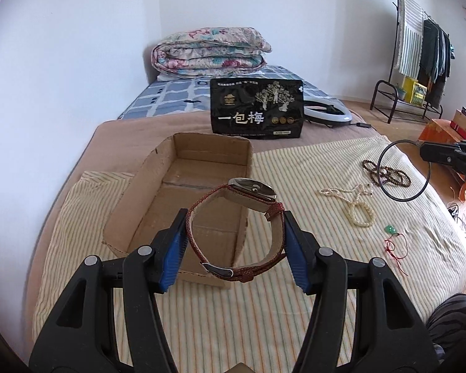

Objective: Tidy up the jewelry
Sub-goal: 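Carry the wristwatch with the left gripper into the cardboard box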

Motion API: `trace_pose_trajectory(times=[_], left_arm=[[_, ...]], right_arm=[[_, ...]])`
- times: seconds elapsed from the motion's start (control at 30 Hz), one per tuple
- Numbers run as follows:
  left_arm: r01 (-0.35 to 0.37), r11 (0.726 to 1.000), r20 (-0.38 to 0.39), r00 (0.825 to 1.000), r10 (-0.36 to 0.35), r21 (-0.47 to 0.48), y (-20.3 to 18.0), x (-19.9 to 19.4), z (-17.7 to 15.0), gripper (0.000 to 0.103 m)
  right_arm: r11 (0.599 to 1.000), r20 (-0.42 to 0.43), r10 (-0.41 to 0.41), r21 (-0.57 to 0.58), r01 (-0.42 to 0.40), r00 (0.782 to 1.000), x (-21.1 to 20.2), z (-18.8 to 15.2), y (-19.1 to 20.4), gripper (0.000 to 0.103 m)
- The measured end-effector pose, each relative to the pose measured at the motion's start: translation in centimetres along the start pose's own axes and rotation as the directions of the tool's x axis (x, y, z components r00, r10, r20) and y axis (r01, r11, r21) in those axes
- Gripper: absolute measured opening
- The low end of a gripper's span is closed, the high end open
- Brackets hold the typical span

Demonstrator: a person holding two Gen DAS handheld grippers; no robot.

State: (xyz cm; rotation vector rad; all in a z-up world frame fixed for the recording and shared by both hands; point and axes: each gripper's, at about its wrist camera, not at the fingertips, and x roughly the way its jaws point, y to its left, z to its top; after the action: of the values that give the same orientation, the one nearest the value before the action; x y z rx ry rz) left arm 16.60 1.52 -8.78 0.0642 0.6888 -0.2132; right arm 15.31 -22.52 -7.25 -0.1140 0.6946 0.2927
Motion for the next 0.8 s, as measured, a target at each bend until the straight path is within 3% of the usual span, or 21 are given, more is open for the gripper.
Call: trace_pose_trajectory(times=[0.4, 0.8], left_arm=[[-0.068, 0.996, 0.003, 0.998, 0.068, -0.050, 5.4, 0.7, 0.4, 0.059], [-0.109, 0.990, -0.002, 0.994, 0.109, -0.089, 8.3, 2.2, 0.4, 0.059]], right_arm=[[0.998, 0.018, 0.054, -0.020, -0.054, 0.998, 5.8, 3.6, 4.8, 0.001], [0.990, 0.040, 0.132, -0.058, -0.129, 0.991, 11.8, 7.0, 9.2, 0.001]])
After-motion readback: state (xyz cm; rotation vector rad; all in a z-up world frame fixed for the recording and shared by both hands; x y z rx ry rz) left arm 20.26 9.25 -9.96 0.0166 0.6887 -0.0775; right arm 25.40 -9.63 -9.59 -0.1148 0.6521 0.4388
